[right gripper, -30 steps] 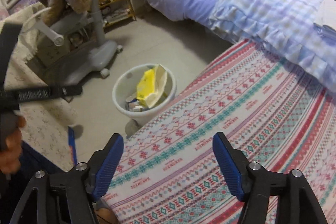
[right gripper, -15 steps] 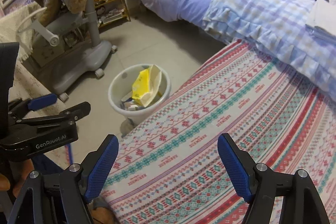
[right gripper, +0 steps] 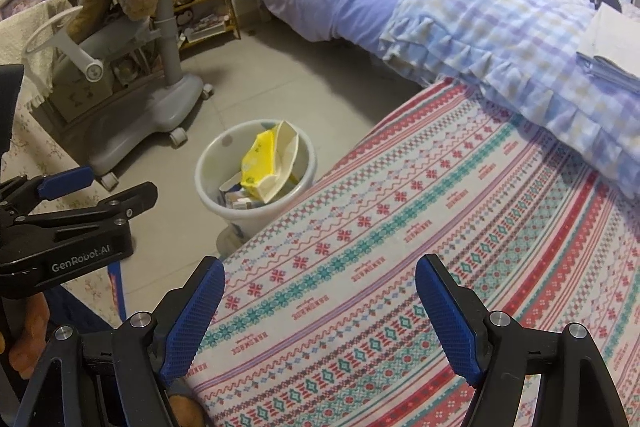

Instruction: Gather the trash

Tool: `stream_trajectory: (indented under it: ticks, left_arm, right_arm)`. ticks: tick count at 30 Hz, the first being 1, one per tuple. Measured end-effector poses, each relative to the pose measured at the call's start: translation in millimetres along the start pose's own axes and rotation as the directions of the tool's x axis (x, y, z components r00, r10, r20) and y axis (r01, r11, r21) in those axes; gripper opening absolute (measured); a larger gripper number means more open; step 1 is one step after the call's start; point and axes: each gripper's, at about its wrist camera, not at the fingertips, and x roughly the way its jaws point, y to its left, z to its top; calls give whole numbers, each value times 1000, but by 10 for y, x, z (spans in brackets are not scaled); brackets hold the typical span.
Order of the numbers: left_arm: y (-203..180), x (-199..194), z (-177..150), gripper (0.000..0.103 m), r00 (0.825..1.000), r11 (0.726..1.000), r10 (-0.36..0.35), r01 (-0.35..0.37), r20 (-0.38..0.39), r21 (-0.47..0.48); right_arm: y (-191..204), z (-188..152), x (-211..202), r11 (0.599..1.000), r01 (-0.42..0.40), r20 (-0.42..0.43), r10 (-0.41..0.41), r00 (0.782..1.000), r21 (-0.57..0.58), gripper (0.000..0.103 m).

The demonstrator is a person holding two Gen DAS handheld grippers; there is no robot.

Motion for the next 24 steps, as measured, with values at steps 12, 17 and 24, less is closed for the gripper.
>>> stream_trajectory:
  ticks: [12,17,24]
  left_arm:
    - [-8,19,-14,80,1000,1000,-2,2,-11,0]
    - [-6,20,-18,80,1000,1000,-3,3,-13,-1]
    - [-9,25,-18,80,1000,1000,-4,4,-14,-2]
  right_arm:
    - [0,-4,54,1000,-3,-12,3,1000,-3,83]
    - [12,-11,70,1000,-13,-17,13,1000,-1,83]
    - [9,-22,100,1000,-25,-28,25,999,13,83]
